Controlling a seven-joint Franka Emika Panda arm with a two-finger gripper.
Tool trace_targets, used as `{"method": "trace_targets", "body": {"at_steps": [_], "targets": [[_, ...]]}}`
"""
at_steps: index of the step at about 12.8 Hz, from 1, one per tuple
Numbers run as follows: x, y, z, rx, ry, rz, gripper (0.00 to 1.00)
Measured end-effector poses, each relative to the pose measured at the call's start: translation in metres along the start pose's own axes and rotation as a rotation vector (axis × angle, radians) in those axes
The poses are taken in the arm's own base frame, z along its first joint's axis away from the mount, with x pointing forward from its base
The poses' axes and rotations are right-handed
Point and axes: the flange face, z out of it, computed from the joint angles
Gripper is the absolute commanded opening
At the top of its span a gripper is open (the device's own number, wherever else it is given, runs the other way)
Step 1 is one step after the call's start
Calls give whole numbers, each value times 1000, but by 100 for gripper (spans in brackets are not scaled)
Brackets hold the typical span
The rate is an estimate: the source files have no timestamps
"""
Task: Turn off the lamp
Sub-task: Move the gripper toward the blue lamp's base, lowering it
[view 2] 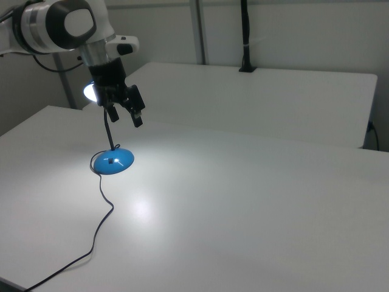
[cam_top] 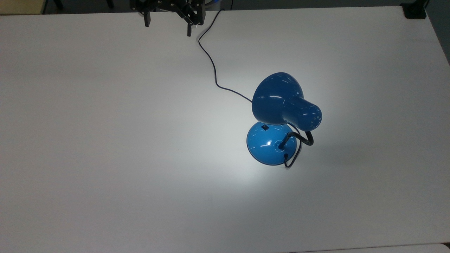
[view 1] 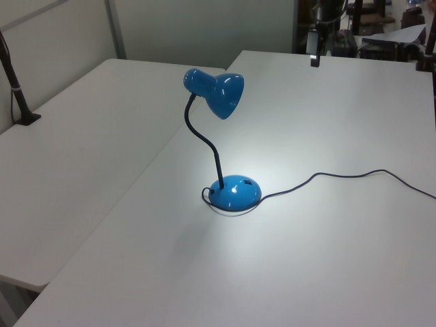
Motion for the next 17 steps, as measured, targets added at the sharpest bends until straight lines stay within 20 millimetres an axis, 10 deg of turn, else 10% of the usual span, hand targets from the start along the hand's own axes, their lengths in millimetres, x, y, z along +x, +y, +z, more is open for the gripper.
{"method": "trace_targets", "body": {"at_steps": [10, 12, 14, 17], "targets": [[0, 0, 1, 0, -1, -1, 95], [0, 0, 1, 0, -1, -1, 34], [0, -1, 1, 0, -2, -19, 0], [0, -1, 1, 0, -2, -60, 0]]}}
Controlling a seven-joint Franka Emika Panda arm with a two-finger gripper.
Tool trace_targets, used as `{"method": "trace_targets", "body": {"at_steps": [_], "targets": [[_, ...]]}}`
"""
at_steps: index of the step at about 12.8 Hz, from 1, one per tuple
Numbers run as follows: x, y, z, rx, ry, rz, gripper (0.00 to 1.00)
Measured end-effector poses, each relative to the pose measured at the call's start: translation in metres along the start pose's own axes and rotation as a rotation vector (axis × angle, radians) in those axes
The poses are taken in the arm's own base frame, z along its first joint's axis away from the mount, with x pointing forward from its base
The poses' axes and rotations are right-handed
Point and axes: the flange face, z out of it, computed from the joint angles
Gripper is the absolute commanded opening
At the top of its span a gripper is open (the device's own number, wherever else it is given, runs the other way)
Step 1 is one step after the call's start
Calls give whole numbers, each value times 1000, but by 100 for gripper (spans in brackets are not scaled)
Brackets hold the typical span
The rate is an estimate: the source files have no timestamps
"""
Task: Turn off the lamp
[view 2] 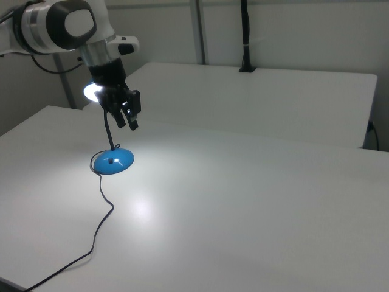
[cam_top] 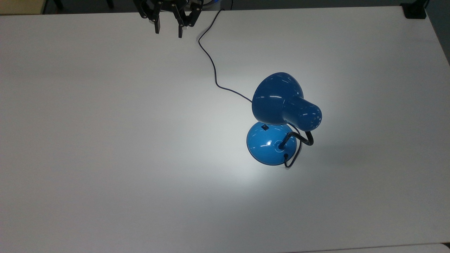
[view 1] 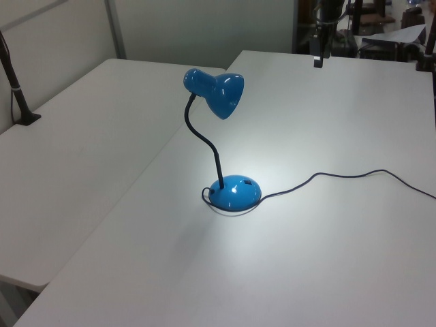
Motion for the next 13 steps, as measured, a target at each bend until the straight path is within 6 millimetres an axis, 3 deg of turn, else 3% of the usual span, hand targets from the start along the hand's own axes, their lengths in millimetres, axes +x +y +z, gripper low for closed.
{"method": "trace_targets", "body": {"at_steps": [4, 8, 9, 13], "targets": [[1, -2, 3, 1, -5, -28, 0], [6, -21, 17, 5, -20, -158, 0], [8, -29, 22, 8, -18, -200, 0], [22, -93, 68, 24, -11, -326, 0]]}}
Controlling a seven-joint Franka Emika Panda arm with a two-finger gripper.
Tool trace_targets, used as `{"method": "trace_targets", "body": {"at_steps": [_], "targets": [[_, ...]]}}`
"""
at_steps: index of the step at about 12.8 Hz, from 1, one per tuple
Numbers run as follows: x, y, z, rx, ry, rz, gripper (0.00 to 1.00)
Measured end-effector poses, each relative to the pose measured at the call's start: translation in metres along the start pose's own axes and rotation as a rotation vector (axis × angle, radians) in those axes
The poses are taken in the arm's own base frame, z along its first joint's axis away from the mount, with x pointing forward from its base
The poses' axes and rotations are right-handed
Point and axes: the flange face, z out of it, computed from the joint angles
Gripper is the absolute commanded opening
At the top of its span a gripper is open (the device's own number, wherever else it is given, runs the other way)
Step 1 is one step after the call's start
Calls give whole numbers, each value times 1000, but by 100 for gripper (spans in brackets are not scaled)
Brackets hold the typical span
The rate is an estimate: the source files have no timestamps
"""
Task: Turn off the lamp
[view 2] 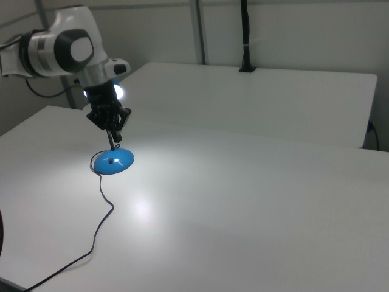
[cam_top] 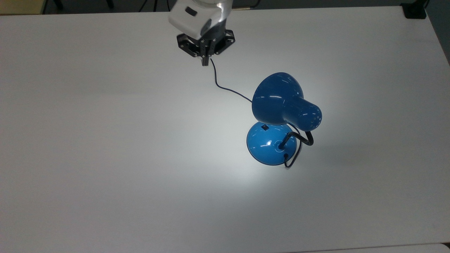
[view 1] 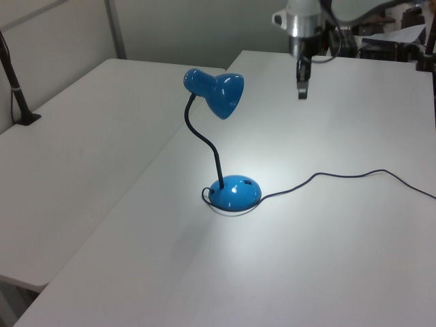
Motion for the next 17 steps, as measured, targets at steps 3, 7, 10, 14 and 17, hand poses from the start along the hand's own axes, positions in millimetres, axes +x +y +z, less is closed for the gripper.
{"method": "trace_targets", "body": {"at_steps": [3, 7, 10, 14, 17], "targets": [[20, -39, 37, 11, 36, -67, 0], [36, -84, 66, 36, 111, -139, 0], [48, -101, 86, 55, 188, -181, 0], [58, -114, 129, 76, 304, -241, 0], [61, -117, 139, 79, 319, -291, 0]]}}
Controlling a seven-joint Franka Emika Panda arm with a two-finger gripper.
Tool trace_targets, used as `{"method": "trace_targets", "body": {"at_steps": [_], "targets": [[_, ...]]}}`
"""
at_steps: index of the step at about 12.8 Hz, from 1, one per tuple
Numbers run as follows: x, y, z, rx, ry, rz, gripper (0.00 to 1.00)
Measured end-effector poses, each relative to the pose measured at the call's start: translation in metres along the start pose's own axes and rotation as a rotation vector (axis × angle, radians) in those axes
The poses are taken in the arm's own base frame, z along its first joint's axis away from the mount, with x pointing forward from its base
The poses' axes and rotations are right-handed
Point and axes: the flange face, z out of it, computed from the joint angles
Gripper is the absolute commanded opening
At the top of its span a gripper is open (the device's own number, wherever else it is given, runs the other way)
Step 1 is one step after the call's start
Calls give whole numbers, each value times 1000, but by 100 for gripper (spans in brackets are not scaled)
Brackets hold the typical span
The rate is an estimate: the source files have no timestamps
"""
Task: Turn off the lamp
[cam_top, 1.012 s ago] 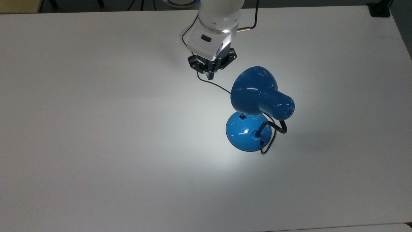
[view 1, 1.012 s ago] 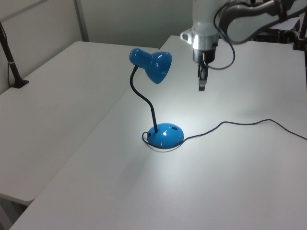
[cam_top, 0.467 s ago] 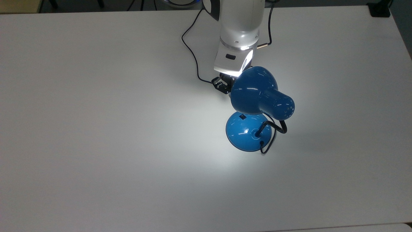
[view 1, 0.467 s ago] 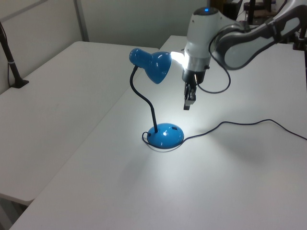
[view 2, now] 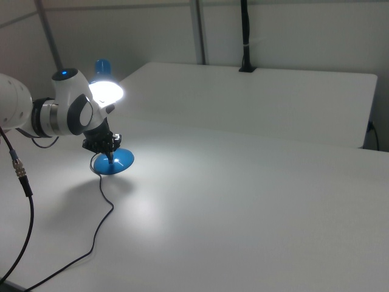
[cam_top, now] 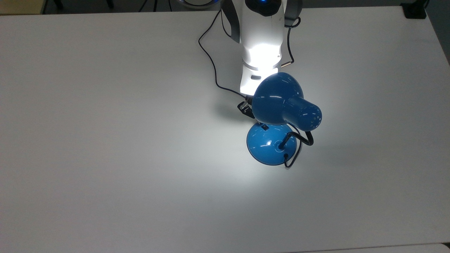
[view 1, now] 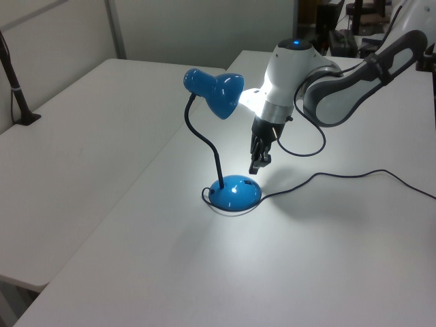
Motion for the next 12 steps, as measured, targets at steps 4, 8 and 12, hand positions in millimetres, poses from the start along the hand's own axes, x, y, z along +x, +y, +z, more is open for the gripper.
{"method": "trace_targets", "body": {"at_steps": [4, 8, 12], "targets": [[1, -6, 8, 9, 13, -17, 0], [-2, -7, 21, 18, -4, -16, 0], [-2, -7, 22, 19, -5, -16, 0]]}}
